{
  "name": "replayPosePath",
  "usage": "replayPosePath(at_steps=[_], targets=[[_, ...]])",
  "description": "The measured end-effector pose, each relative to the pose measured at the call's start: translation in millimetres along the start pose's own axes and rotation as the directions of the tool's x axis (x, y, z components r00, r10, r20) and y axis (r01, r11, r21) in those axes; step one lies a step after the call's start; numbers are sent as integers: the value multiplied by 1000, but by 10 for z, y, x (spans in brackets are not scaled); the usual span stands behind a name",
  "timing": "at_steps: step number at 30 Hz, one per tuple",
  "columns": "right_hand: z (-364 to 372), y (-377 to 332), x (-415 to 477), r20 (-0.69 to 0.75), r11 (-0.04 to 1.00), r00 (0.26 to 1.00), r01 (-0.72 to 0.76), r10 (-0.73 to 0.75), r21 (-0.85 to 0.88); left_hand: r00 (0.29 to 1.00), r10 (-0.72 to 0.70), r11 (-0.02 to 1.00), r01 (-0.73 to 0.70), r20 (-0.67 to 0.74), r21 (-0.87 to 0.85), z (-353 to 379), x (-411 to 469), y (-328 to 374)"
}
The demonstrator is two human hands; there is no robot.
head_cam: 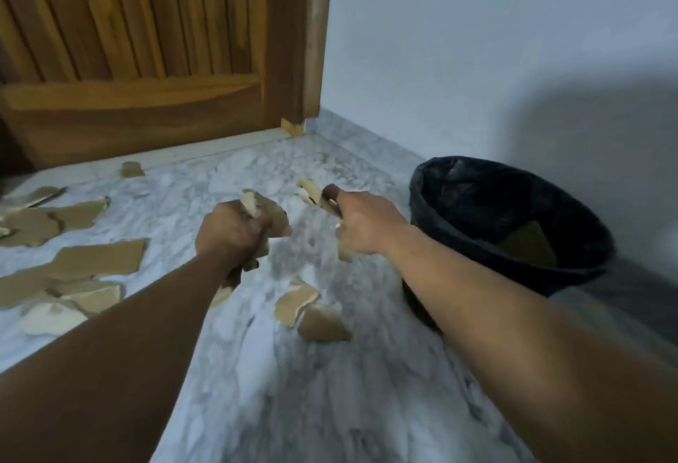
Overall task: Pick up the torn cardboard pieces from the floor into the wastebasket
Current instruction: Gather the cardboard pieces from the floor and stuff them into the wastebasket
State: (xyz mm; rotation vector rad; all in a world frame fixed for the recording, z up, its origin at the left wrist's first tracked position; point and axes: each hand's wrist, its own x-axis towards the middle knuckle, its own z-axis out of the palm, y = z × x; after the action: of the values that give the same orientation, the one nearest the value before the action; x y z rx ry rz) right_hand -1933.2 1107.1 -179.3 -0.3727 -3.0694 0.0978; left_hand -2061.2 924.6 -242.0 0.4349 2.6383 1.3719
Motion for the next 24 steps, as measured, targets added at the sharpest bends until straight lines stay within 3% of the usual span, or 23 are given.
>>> replayPosePath(at_steps=[4, 7, 12, 14, 17, 19, 24], targets=[[-938, 357, -275, -150, 998, 988, -39, 45, 41, 986, 155, 972, -164, -67, -166, 1, -65, 1115], [-1370, 788, -505, -221, 987, 962, -151, 159, 52, 970, 224, 933, -242, -98, -265, 191, -169, 1880], [-1339, 1568, -871, -115, 897, 895, -412, 431, 159, 968, 246, 907, -251, -59, -337, 895, -378, 2710], [-1225, 1809, -981, -61, 861, 873, -463, 485, 212, 969, 247, 917, -233, 2, -323, 1232, -427, 2883], [-1147, 2006, -1123, 35, 813, 849, -516, 527, 270, 956, 204, 955, -147, 210, -257, 1646, -497, 2949], [-1174, 2071, -1225, 56, 794, 829, -550, 556, 260, 948, 194, 964, -136, 252, -229, 1809, -538, 2890], [-1307, 1964, -1274, -28, 780, 812, -551, 584, 296, 980, 198, 936, -195, -19, -292, 1624, -477, 2618]])
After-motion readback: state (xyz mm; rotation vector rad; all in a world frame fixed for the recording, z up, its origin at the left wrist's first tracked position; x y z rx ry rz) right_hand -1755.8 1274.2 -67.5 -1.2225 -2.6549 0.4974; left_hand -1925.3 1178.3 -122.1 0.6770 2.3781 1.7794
